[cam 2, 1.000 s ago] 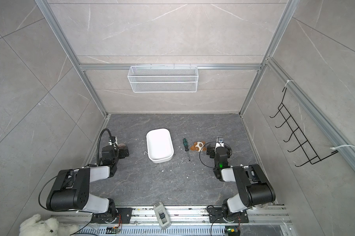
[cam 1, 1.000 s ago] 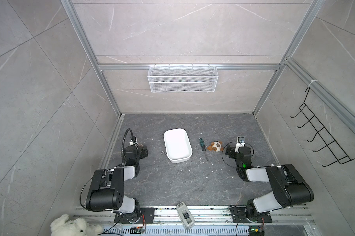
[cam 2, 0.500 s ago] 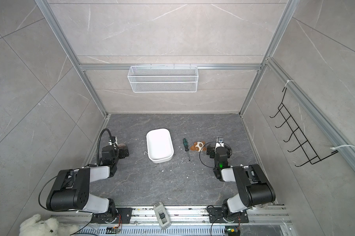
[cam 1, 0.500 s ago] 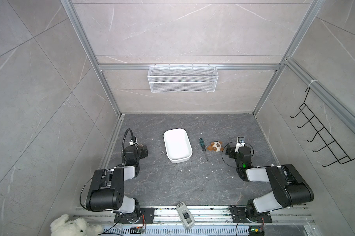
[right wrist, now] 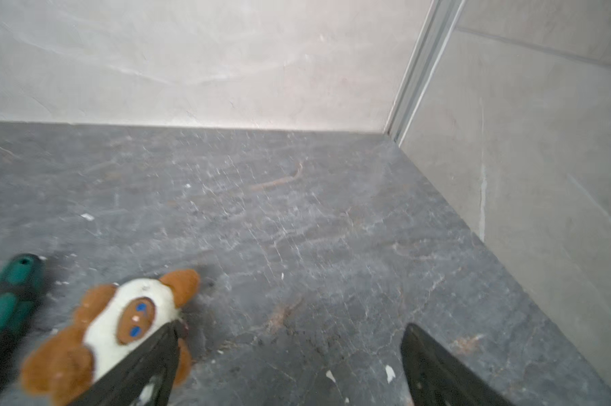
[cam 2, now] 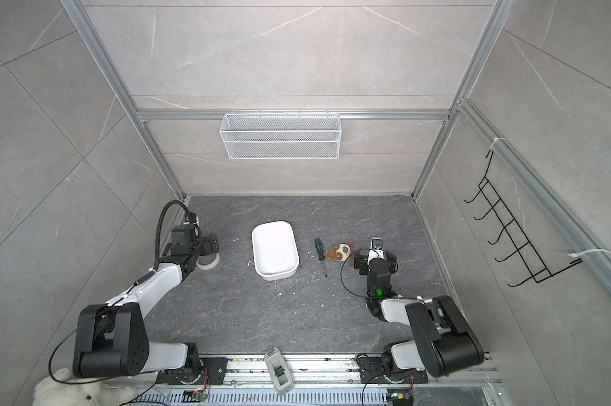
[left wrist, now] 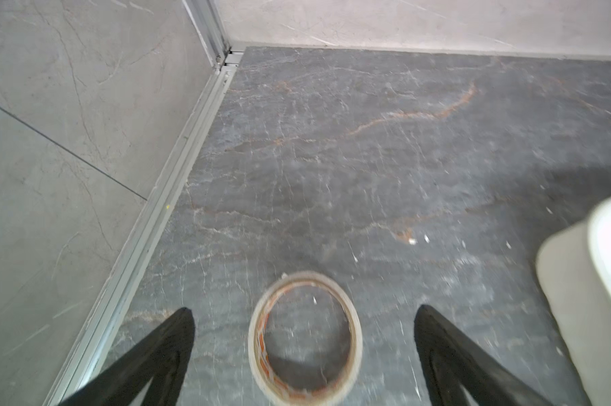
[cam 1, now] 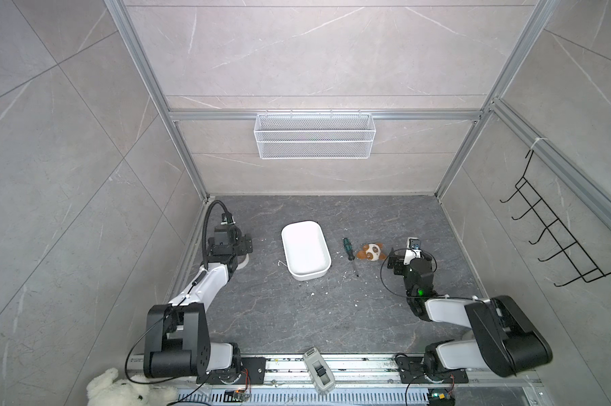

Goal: Put the screwdriver in the bin
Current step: Pick up the screwdriver from the center of the table.

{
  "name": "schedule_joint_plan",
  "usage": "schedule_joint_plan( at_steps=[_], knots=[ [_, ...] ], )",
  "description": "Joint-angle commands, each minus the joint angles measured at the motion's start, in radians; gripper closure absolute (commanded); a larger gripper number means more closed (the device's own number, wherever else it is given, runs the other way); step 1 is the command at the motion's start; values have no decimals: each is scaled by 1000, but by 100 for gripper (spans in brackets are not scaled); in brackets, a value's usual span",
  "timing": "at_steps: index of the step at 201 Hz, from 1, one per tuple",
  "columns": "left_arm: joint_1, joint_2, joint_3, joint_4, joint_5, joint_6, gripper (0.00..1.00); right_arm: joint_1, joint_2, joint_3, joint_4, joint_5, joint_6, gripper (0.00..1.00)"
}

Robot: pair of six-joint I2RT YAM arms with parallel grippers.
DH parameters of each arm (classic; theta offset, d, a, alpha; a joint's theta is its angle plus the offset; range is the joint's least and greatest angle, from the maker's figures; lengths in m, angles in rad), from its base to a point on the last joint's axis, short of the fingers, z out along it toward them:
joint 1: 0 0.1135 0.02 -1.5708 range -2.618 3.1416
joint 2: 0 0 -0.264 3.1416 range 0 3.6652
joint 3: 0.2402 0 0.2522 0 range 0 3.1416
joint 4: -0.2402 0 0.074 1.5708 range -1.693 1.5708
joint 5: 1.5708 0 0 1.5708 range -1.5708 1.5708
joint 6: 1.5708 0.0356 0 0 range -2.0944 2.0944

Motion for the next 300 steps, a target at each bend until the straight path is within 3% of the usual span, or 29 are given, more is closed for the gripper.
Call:
schedule_joint_plan(
  at_steps=[1, 21, 30, 43, 55, 73, 106, 134, 155, 233, 250, 272, 300],
  knots=[
    [-11, -157, -55, -64, 234, 33, 0, 8, -181, 110, -278, 52, 81, 1],
    [-10, -263, -165, 49, 507, -31, 0, 6, -185, 374, -869, 124, 488, 0],
    [-9, -295, -205, 106, 611, -13, 0, 5, -116, 496, -1055, 166, 554, 0],
    [-9, -333, -220, 104, 628, -6, 0, 0, 5, 652, -1277, 233, 661, 0],
    [-9, -350, -231, 102, 581, -16, 0, 3, 87, 753, -1386, 218, 634, 0],
    [-10, -357, -236, 101, 542, -29, 0, 18, 71, 726, -1312, 141, 596, 0],
    [-10, -341, -224, 85, 555, -25, 0, 58, 7, 631, -1123, -105, 487, 3],
    [-9, -322, -231, 78, 404, -58, 0, 146, 81, 670, -1105, -248, 404, 5],
    [-10, -317, -245, 90, 271, -108, 0, 206, 134, 683, -1078, -290, 402, 6],
    [-10, -360, -281, 92, 122, -188, 0, 229, 312, 757, -1005, -684, 462, 7],
    [-10, -384, -260, 26, 145, -244, 0, 228, 300, 745, -950, -733, 485, 8],
    [-19, -434, -193, -131, 319, -283, 0, 229, 258, 733, -912, -733, 465, 6],
    [-47, -533, -257, -198, 373, -309, 0, 229, 230, 675, -779, -702, 468, 6]
  ],
)
